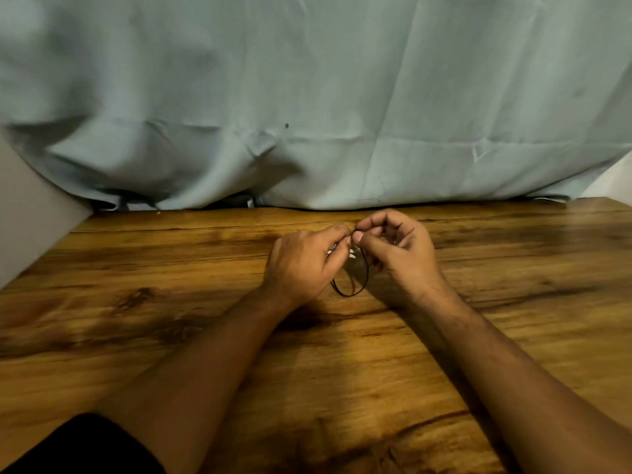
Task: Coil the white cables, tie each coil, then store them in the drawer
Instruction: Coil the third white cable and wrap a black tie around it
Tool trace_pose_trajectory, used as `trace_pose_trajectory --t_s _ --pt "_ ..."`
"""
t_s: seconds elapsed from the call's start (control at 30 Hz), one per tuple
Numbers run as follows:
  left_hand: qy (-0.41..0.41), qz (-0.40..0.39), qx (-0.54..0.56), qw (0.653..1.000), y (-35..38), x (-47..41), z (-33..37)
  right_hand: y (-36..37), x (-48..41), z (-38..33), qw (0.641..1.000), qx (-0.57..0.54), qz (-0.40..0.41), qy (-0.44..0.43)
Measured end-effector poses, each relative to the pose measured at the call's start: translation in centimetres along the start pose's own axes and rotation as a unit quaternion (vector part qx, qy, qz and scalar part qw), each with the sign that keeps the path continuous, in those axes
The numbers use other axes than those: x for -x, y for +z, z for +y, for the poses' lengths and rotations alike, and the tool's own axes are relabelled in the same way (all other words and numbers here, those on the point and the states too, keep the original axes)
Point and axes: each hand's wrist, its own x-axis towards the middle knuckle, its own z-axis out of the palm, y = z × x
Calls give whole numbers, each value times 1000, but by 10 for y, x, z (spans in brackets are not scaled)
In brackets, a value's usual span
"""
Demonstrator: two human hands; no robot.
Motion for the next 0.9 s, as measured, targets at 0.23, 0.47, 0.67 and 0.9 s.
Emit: trace_pose_trajectory --t_s 0.23,0.47,0.67,0.9 --pt "-18 -17 39 999 -1 -1 -1 -5 -1 -3 1000 -3 -16 15" --pt "-21 -27 80 996 -2 -2 1 -9 -3 0 1000 4 -5 7" --pt "-33 -27 97 994 -1 -3 -1 -7 -1 -3 1000 -17 -9 19" --pt "-76 -31 137 987 2 -5 -5 -11 -2 -15 998 -61 17 28"
